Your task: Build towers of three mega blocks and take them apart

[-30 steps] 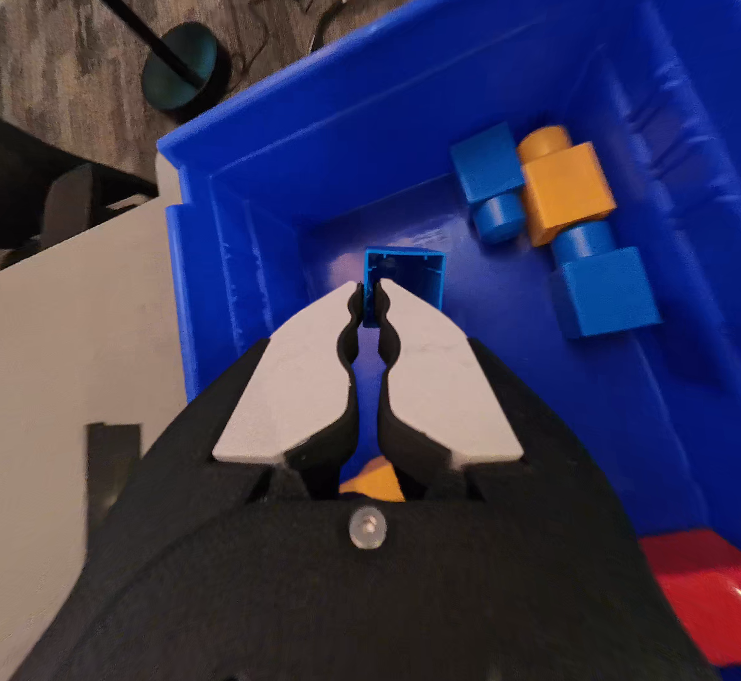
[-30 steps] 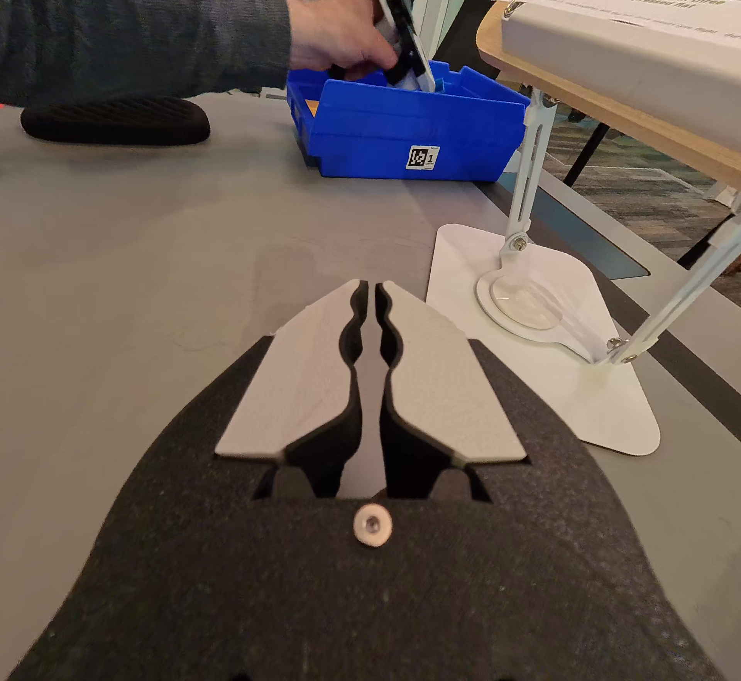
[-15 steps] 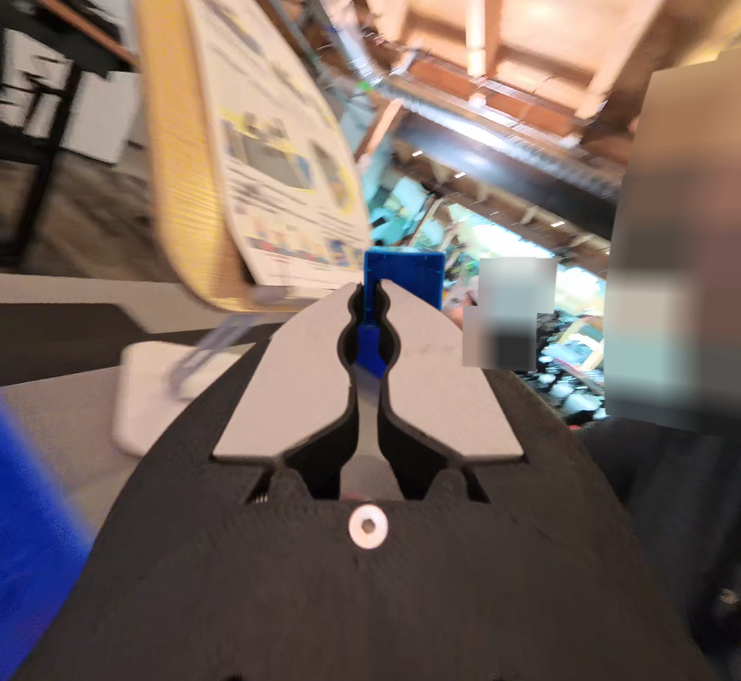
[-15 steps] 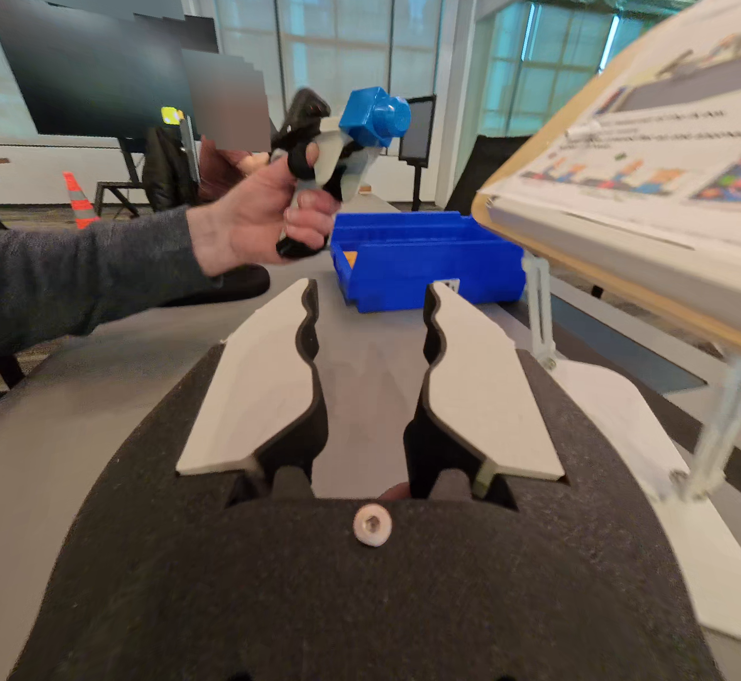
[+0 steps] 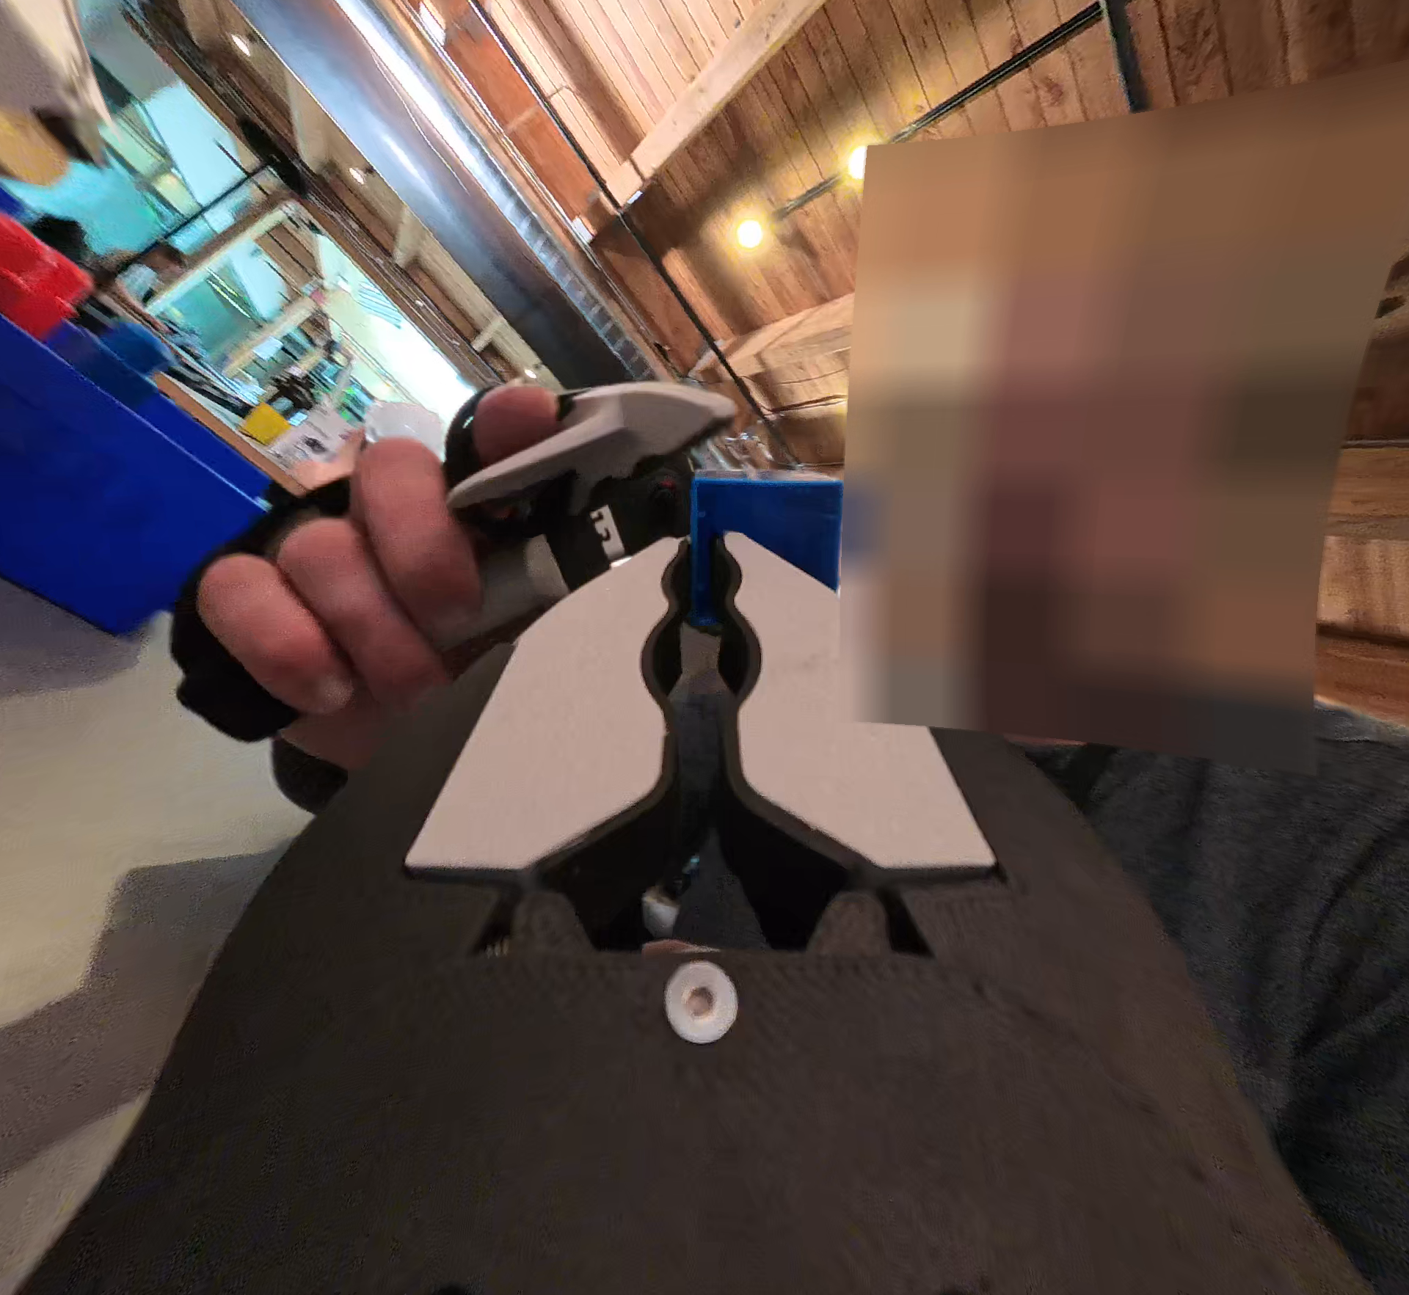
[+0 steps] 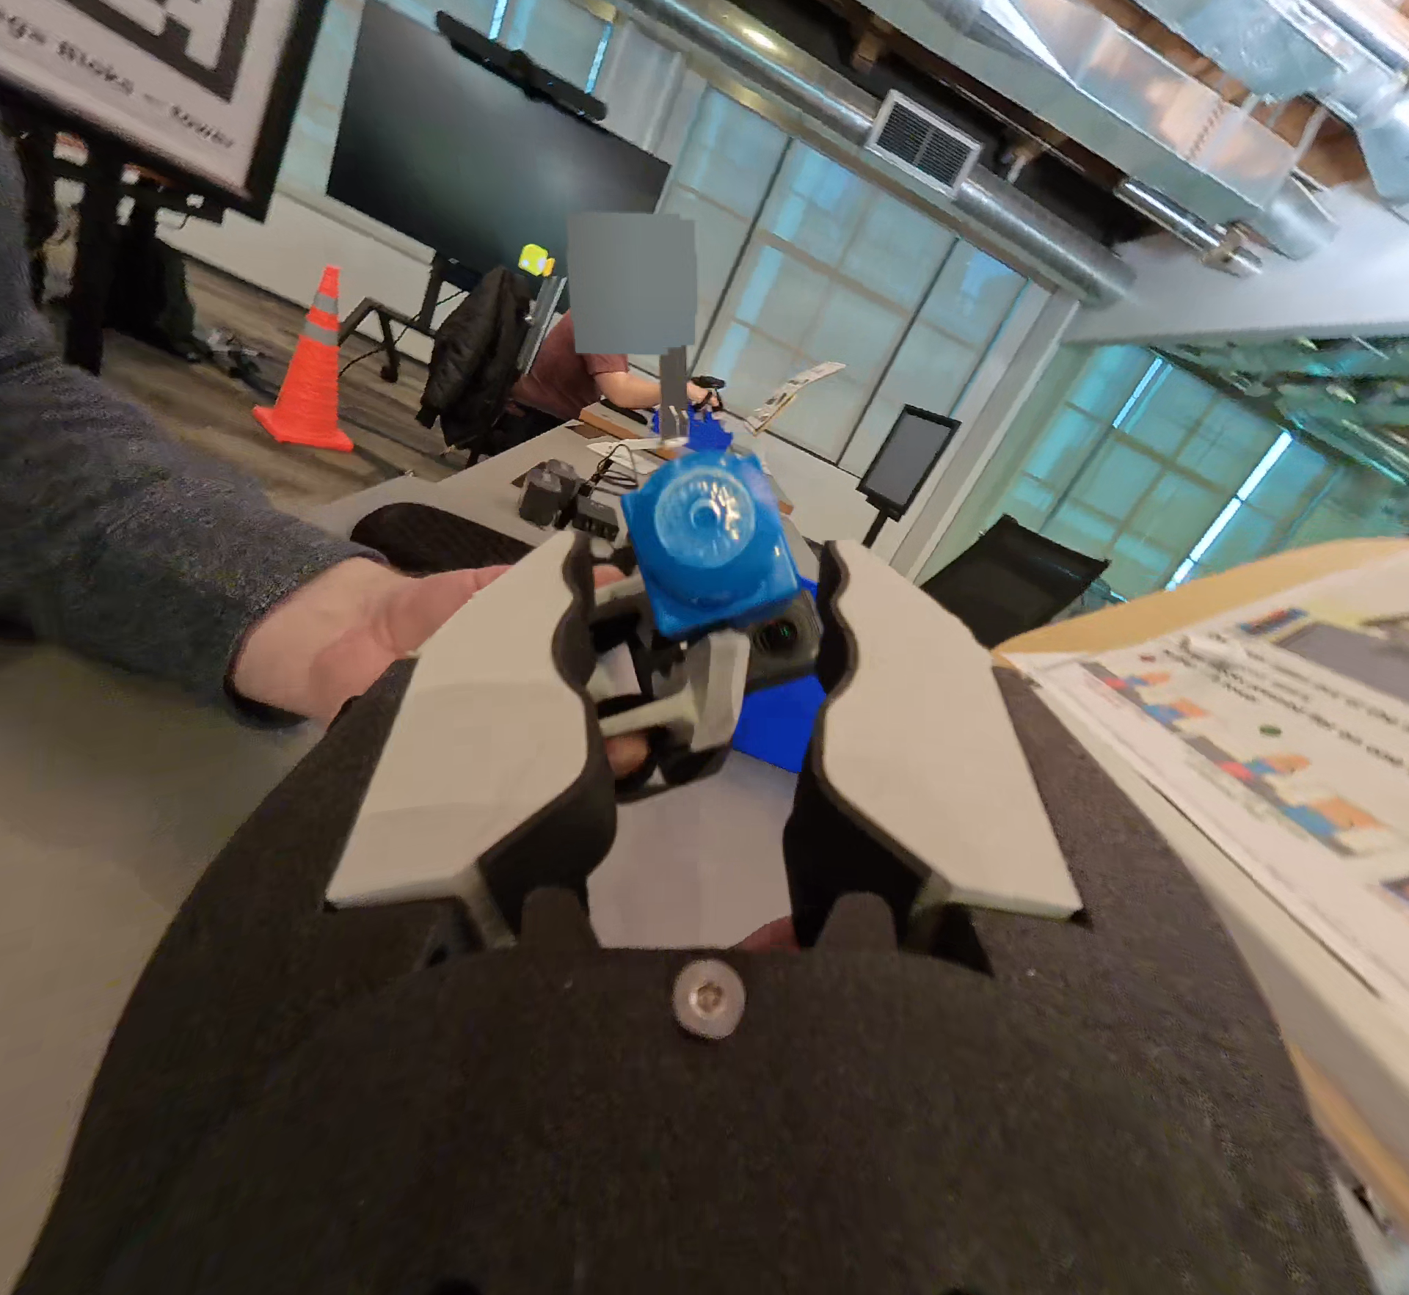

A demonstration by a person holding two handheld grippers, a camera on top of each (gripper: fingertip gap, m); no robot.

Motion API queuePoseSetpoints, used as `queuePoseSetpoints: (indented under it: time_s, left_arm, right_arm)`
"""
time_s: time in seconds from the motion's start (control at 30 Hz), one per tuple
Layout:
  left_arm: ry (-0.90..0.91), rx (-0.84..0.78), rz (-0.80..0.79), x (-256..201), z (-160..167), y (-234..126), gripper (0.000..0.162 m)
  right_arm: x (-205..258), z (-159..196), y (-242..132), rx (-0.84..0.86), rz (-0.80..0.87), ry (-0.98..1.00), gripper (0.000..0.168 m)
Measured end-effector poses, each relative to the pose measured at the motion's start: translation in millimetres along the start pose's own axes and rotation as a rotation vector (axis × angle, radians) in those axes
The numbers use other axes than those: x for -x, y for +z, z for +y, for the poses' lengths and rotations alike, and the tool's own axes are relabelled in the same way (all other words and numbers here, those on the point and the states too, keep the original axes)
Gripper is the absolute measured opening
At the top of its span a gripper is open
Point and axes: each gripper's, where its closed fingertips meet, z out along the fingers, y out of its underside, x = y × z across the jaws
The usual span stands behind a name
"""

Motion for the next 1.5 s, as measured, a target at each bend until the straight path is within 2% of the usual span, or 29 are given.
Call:
queuePoseSetpoints:
  time_s: [0.2, 0.43, 0.53, 0.6, 0.67, 0.77, 0.97, 1.17, 1.27, 1.33, 1.4, 1.5]
  left_arm:
    - [-0.063, 0.044, 0.171, -6.9, 19.3, 9.0, 0.004]
    - [-0.087, 0.057, 0.303, -16.9, 28.3, 8.5, 0.005]
    - [-0.062, 0.037, 0.274, -14.4, 25.7, 7.6, 0.004]
    - [-0.035, 0.001, 0.201, -6.4, 18.5, 2.1, 0.016]
    - [0.006, -0.005, 0.156, -8.7, 12.7, -4.8, 0.019]
    - [0.167, 0.071, -0.105, 3.1, 10.8, -18.6, 0.026]
    - [0.463, 0.073, -0.567, -23.5, -36.0, -85.6, 0.034]
    - [0.815, 0.112, -1.15, -58.2, -114.9, -178.1, 0.036]
    - [0.951, 0.2, -1.345, -62.7, -157.4, -208.4, 0.036]
    - [0.983, 0.307, -1.472, -51.0, -184.1, -227.8, 0.041]
    - [0.924, 0.391, -1.563, -35.0, -207.2, -244.9, 0.05]
    - [0.837, 0.482, -1.607, -14.5, -230.6, -265.4, 0.055]
  right_arm:
    - [17.0, -3.2, 1.1, 0.054, -0.096, -0.145, 0.042]
    - [27.0, -9.0, 2.9, 0.125, -0.132, -0.286, 0.036]
    - [24.0, -5.7, 2.5, 0.161, -0.127, -0.252, 0.036]
    - [17.7, -9.3, 0.9, 0.145, -0.103, -0.187, 0.036]
    - [11.5, -12.8, -1.5, 0.139, -0.089, -0.114, 0.036]
    - [-1.8, -10.9, -8.1, 0.161, -0.04, -0.009, 0.036]
    - [-14.9, 35.0, -26.5, 0.247, 0.057, 0.192, 0.036]
    - [-1.5, 90.1, -28.6, 0.35, 0.049, 0.376, 0.036]
    - [4.0, 100.1, -27.9, 0.37, 0.041, 0.385, 0.036]
    - [8.2, 103.6, -27.8, 0.381, 0.03, 0.383, 0.036]
    - [13.0, 107.9, -27.9, 0.392, 0.014, 0.387, 0.036]
    - [17.2, 110.7, -27.3, 0.401, -0.004, 0.385, 0.036]
